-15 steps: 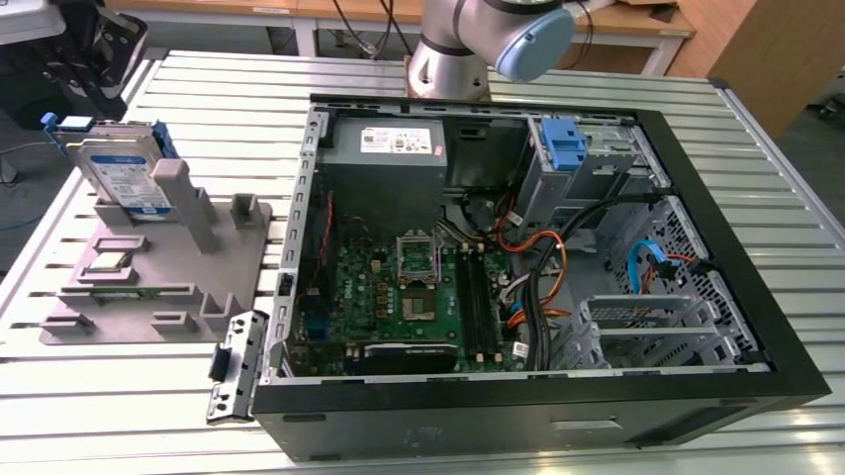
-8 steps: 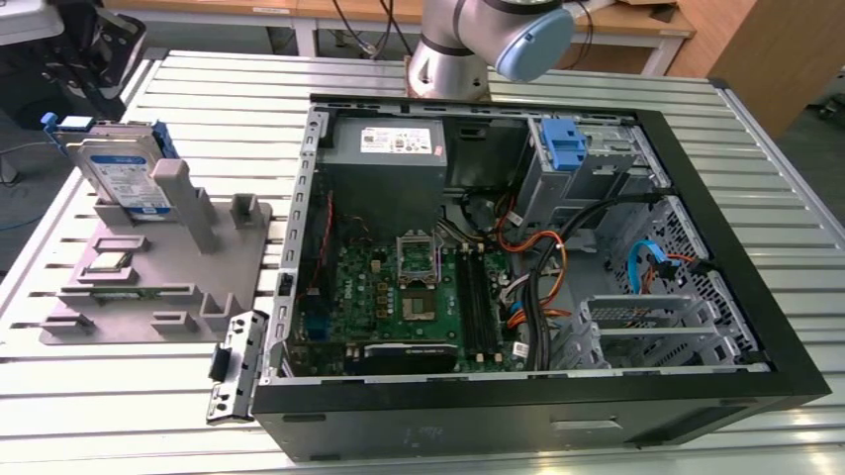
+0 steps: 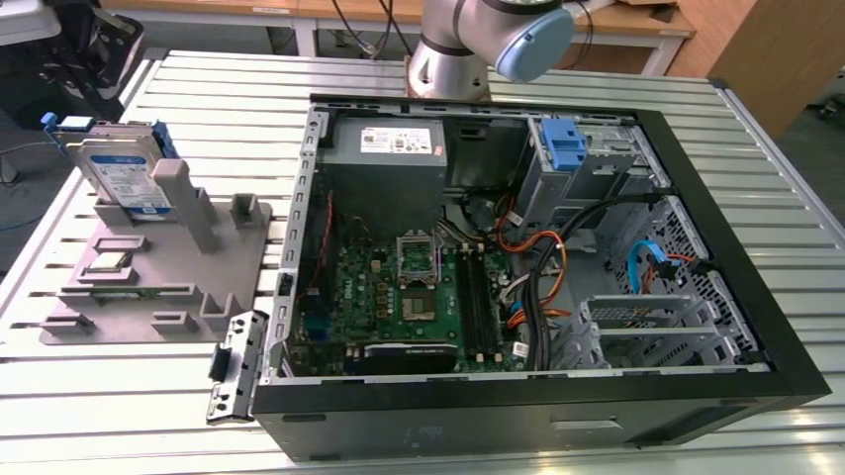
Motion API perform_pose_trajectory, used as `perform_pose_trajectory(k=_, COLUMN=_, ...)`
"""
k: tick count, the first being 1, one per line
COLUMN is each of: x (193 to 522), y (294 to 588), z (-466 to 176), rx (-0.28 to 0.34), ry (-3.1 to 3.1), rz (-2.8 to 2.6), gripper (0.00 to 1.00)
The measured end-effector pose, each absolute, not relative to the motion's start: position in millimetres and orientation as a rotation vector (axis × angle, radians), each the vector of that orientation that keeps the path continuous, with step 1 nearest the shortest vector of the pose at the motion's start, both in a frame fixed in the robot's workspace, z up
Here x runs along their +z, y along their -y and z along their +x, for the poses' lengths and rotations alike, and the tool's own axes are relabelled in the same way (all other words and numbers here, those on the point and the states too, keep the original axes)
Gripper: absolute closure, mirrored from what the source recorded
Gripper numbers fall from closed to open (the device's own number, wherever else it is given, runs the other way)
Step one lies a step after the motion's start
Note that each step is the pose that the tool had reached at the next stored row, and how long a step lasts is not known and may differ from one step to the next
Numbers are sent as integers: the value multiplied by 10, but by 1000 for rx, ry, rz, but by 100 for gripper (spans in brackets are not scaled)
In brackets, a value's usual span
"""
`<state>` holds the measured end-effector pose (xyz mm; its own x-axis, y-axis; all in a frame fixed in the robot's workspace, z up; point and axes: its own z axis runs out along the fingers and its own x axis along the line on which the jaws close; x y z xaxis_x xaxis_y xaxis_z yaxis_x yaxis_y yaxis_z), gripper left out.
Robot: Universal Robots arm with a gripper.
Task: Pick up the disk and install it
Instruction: 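Reach for the disk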
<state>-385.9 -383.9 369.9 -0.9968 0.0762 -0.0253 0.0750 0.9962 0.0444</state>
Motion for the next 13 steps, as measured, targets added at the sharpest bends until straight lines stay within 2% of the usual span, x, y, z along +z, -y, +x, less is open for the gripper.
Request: perform_pose_trajectory(k=13, x=3666, y=3829, z=-3917, rx=67, ry=-3112, rz=118, gripper=90)
